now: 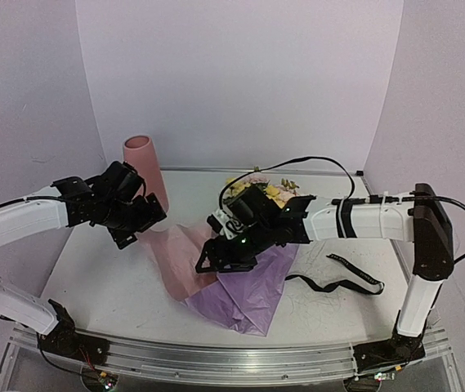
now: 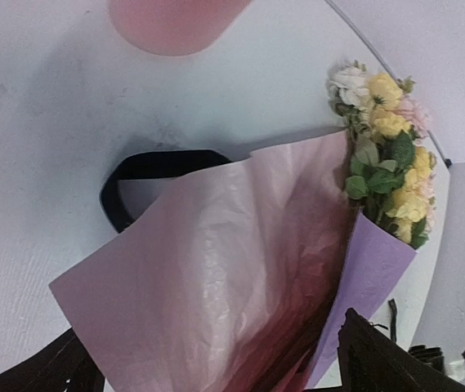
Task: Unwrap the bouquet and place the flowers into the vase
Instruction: Unfold the wrapping paper at the center of the board.
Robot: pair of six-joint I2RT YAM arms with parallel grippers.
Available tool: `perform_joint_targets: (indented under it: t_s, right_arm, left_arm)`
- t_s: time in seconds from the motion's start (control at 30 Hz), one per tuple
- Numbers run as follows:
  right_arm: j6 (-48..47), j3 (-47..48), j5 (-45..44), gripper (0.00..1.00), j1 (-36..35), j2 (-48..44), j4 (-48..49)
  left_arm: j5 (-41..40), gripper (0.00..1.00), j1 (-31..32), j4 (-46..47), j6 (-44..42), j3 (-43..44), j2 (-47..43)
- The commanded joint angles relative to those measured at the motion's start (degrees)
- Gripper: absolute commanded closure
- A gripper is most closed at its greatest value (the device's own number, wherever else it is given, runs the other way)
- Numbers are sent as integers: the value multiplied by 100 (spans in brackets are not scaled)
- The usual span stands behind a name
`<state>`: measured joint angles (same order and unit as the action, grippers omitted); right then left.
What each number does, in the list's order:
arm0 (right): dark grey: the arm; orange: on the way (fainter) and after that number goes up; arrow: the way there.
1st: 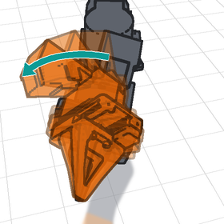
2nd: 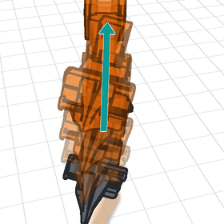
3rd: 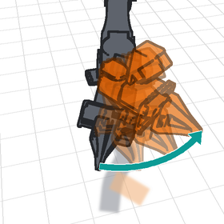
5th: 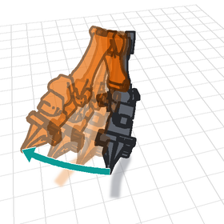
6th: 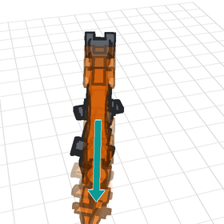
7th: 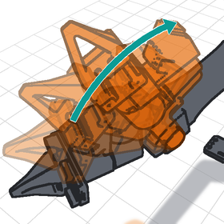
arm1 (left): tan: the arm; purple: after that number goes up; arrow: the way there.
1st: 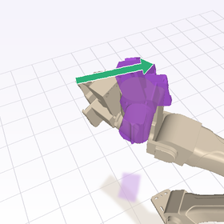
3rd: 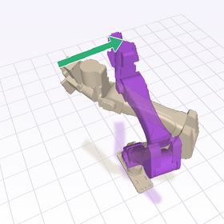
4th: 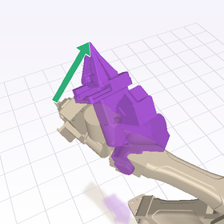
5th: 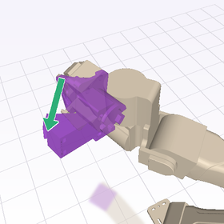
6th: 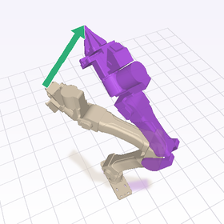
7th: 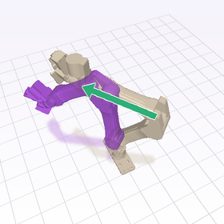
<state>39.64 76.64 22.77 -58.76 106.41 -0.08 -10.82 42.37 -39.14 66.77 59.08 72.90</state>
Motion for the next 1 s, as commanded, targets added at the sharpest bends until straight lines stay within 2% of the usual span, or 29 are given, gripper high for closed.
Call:
perform_joint_targets:
  t_s: [0.0, 0.1, 0.2, 0.27, 0.57, 0.7, 0.83, 0.97]
  right_arm:
    - [153, -96, -431, 22, 19, -382, -267]
    - [238, -195, -714, 16, 6, -501, -346]
    - [290, -183, -1117, 6, 0, -588, -560]
    - [337, -19, -1505, 4, 2, -577, -857]
    - [853, 1316, -3023, 2, -7, 120, -2428]
    - [1017, 1943, -3700, 3, -15, 575, -3090]
    - [1196, 2682, -4332, 5, -16, 1101, -4040]
    - [1377, 3265, -4777, 12, -10, 1506, -4883]
  left_arm:
    - [-462, 5, -15, -400, 314, -223, -303]
    - [-506, 13, -11, -402, 311, -391, -430]
    - [-539, 23, -11, -402, 293, -506, -505]
    - [-542, 30, -14, -402, 277, -563, -559]
    - [-511, 57, -16, -393, 376, -906, -743]
    - [-645, 72, -18, -402, 7, -961, -656]
    - [-546, 78, -20, -413, -528, -951, -466]
    - [-452, 90, -29, -448, -867, -949, -321]
